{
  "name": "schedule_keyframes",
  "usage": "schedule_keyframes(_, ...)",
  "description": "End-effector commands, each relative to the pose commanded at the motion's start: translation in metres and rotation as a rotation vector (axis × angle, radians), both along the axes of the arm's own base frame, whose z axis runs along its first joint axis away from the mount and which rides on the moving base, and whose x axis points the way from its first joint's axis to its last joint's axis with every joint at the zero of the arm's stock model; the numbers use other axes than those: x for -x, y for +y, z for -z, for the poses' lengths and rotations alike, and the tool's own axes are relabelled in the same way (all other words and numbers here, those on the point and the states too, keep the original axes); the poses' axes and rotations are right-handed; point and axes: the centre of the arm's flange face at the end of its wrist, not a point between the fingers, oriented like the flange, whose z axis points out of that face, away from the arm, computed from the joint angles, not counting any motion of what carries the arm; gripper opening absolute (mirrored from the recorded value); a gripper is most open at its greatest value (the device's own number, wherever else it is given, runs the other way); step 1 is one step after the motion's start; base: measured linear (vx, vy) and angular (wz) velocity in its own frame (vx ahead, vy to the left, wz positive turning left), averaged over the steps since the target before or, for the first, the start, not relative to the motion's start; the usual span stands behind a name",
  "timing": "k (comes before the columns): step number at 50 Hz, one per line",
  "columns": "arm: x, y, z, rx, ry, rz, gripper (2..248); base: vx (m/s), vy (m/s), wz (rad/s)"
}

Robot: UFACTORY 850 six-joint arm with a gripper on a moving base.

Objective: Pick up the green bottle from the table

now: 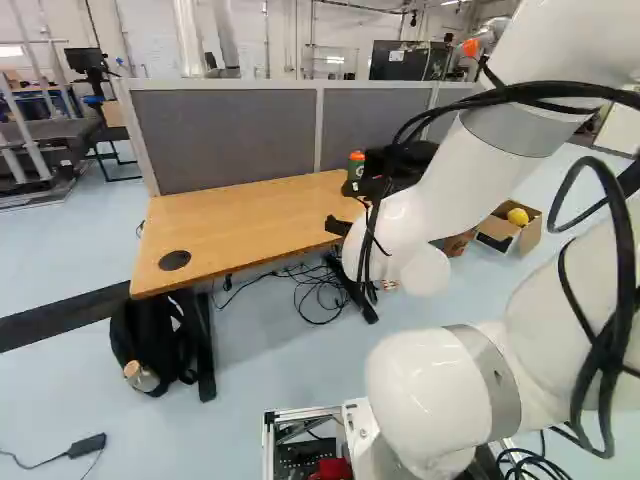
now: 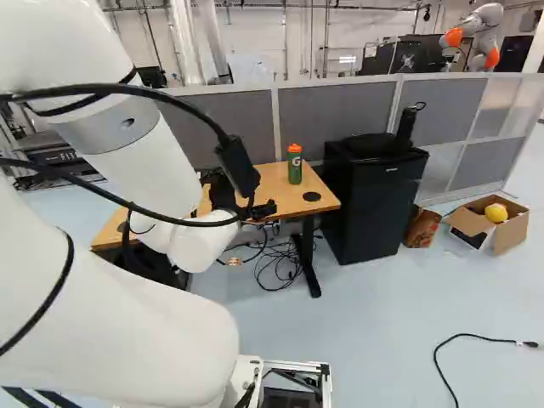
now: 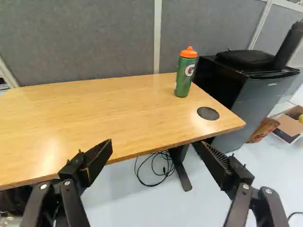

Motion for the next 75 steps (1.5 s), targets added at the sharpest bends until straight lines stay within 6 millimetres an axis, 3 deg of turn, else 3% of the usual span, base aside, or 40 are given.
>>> schedule_keyframes(63, 0.000, 0.000, 0.000, 0.000, 0.000, 0.000, 247, 0.169, -0.044, -0.035)
schedule_keyframes(64, -0.011, -0.002, -0.001, 0.000, 0.005, 0.005, 247, 0.155, -0.039, -0.015)
schedule_keyframes(75, -0.034, -0.005, -0.004, 0.000, 0.014, 0.016, 247, 0.034, -0.011, -0.009)
